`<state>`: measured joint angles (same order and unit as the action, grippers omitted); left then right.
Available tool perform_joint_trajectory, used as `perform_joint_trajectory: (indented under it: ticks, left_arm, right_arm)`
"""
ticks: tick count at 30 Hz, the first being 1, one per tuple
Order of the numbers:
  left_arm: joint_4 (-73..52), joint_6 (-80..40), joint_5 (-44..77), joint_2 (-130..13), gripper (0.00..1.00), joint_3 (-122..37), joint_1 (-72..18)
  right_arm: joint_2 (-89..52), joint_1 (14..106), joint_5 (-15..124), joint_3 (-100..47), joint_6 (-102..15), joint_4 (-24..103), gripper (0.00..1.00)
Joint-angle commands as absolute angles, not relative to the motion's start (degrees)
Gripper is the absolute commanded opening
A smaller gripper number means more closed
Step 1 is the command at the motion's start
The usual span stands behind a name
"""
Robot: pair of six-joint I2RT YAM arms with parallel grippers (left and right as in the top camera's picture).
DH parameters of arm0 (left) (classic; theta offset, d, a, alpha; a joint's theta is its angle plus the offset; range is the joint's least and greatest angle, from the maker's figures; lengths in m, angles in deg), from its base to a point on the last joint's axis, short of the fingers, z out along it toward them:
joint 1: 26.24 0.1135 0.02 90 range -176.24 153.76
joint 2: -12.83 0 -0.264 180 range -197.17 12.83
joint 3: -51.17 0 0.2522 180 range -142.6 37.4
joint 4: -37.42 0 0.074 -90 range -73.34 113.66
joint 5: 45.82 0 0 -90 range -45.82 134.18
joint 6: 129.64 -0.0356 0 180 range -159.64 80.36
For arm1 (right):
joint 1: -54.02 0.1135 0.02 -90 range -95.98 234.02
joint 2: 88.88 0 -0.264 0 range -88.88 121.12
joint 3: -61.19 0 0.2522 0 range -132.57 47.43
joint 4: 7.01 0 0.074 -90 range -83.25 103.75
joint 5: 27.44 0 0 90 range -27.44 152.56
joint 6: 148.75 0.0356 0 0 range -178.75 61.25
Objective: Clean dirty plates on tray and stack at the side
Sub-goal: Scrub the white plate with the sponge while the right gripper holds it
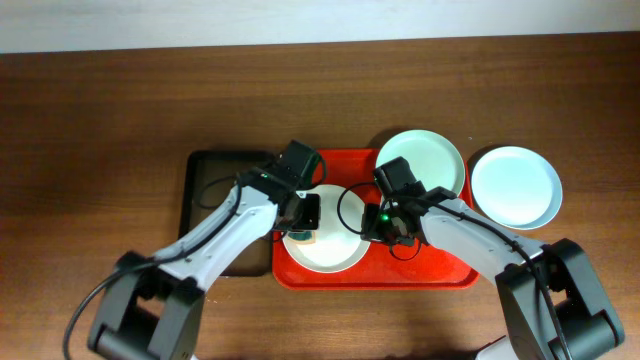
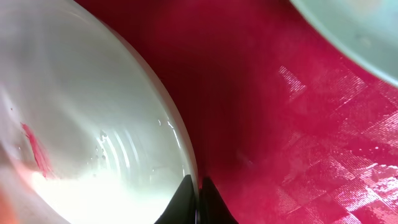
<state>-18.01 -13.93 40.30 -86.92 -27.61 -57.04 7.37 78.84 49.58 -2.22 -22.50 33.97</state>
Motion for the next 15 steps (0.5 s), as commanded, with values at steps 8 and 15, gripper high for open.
perform_joint_trajectory:
  ticks: [8, 15]
  left_arm:
    - [-12.5, -14.8, 26.1, -96.7, 0.00, -28.2, -60.0]
    - [-21.0, -16.1, 37.3, -90.7, 0.00, -37.3, -57.2]
  right_arm:
    - [6.4, 79.1, 50.3, -1.4, -21.6, 34.4, 0.04]
    - [6.4, 79.1, 50.1, -1.4, -21.8, 34.8, 0.04]
